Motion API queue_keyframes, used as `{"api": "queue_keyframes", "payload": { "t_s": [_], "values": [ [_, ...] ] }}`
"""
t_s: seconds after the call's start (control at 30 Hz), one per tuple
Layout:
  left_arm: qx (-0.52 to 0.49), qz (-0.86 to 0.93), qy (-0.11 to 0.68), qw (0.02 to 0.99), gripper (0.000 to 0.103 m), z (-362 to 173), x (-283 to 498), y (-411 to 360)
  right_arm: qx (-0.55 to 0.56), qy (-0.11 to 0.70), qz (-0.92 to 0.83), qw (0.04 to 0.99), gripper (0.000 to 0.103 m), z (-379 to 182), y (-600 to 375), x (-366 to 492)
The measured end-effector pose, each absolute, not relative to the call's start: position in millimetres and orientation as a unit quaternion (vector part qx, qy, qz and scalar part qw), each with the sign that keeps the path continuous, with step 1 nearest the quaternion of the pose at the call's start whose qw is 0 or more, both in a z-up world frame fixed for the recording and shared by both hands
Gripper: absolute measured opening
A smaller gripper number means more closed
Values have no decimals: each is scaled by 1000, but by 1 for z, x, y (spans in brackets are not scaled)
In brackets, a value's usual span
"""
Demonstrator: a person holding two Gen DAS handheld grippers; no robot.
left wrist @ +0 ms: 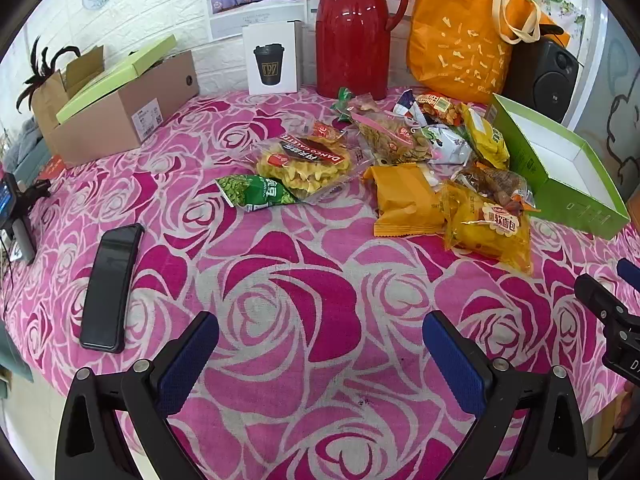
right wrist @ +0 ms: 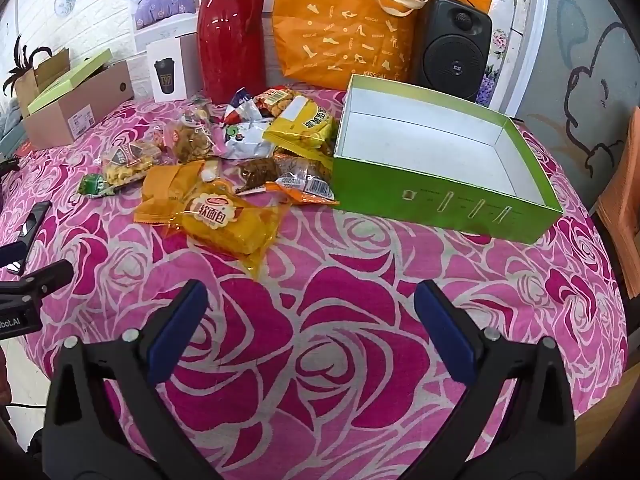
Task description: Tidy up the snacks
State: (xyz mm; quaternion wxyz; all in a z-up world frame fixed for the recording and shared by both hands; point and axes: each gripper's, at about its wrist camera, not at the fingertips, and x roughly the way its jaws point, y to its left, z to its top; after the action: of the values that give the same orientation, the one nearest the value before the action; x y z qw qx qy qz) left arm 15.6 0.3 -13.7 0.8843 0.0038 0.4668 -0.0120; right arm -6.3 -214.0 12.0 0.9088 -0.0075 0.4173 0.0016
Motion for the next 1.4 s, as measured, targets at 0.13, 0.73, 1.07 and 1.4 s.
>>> {"api": "queue_keyframes", "payload": {
  "t_s": [0.13, 0.73, 1.07, 1.4],
  "values": [
    [2, -12, 464, 886, 103, -12, 18, 0, -2, 418, 1, 909, 103, 12, -217, -5],
    [-17, -16, 458, 888, 103, -10, 20, 5, 7, 428, 1, 904, 103, 6, -217, -3],
    [-19, -16, 462, 886, 103, -13, 24, 5, 3, 439, 4, 899, 103, 2, -213, 0],
    [-17, -16, 471, 882, 103, -19, 30, 4, 7, 450, 7, 893, 103, -7, -216, 7]
  ]
}}
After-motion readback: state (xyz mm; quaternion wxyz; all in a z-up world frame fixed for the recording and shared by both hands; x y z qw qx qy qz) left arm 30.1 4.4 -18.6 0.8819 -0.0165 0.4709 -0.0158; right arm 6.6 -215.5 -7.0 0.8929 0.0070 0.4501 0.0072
